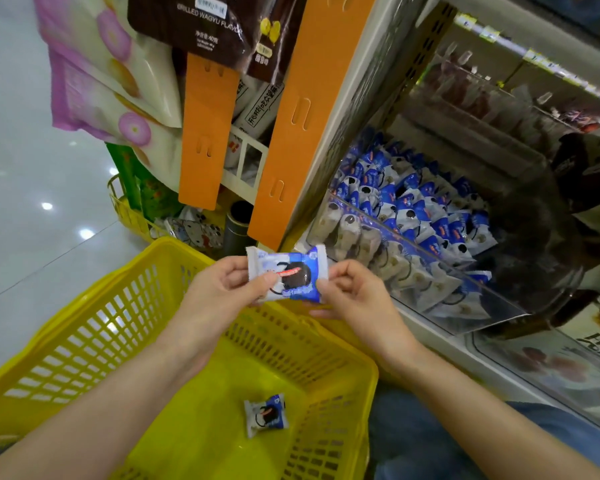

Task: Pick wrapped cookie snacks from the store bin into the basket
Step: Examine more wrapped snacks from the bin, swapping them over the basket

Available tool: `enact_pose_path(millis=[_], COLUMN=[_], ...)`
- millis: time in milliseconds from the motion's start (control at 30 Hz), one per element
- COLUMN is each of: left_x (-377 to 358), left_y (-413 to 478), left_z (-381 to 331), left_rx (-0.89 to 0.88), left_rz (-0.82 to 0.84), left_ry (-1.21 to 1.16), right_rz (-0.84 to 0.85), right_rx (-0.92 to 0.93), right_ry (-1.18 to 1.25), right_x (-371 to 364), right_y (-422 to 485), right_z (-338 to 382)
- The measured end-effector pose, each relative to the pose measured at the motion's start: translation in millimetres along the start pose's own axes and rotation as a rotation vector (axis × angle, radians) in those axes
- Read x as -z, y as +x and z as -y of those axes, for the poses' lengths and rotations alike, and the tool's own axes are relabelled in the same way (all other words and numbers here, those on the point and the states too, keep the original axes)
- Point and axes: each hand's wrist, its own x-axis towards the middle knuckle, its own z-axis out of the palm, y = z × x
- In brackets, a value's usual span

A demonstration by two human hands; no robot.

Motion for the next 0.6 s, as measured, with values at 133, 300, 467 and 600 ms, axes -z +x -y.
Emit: enact_pose_path(millis=[133,300,467,600], left_x=[5.3,-5.1,-7.4,-11.6], left_y=[-7.8,-25.6,-40.6,-43.7], left_z=[-6.0,-15.8,-22.6,-22.2], left_rx=[-0.092,-0.202,-0.181,-0.175], left_rz=[-0.079,-0.014,0.028,0.015], left_ry=[0.040,0.217,0.102,0.086], right_rz=[0.241,0.212,0.159,0.150], right_rx=[-0.096,0.200,0.287,0.206], right_ry=[-0.328,-0.434,-0.273,-0.111], right_x=[-7.6,-12.2,-15.2,-14.5], right_y=[-8.7,-16.0,-24.0,-28.8], right_z=[-6.1,5.6,10.1,4.4])
